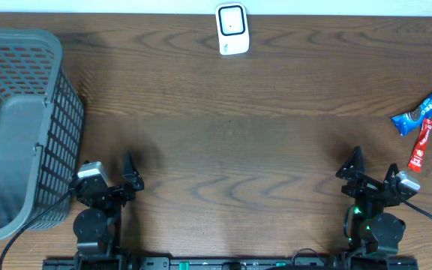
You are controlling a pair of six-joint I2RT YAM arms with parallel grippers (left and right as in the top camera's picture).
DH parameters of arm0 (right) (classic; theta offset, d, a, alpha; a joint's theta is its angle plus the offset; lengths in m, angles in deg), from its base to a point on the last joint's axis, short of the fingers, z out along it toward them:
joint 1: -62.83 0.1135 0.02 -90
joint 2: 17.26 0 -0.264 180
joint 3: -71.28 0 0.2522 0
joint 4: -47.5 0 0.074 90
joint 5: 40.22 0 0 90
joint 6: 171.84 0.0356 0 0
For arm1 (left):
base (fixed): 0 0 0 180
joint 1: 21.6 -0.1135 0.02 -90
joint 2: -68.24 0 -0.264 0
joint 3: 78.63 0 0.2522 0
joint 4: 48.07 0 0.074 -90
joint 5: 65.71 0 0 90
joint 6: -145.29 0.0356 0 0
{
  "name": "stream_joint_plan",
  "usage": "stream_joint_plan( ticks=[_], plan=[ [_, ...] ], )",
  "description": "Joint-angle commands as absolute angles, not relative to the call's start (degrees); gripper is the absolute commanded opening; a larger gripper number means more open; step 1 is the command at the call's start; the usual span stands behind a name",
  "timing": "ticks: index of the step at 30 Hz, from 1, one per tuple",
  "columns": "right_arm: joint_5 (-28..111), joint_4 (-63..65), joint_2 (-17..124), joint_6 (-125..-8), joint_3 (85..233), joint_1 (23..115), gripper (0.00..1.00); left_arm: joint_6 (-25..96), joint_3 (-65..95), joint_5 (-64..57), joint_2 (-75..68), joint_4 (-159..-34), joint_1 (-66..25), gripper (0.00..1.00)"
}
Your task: Scan the item barcode
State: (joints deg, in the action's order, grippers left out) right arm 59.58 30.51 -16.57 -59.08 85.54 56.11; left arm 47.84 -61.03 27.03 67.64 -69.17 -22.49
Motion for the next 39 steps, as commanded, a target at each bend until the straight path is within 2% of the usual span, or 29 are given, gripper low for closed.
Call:
stream_joint_plan(
  ticks=[1,25,39],
  plan=[
    [59.73,30.49,-16.92,-59.82,85.36,56.91,0.99,49.57,-63.44,26.4,68.12,-67.13,-22.16,0.98],
    [59.73,30.49,-16.92,-59.82,85.36,56.91,0.99,57.02,-64.64,21.13,68.12,-65.76,-22.16,0.98],
    [59.73,30.49,-16.92,-59.82,85.36,56.91,0.99,56.98,-64.64,20.85,68.12,-65.58,-22.16,0.98]
  ],
)
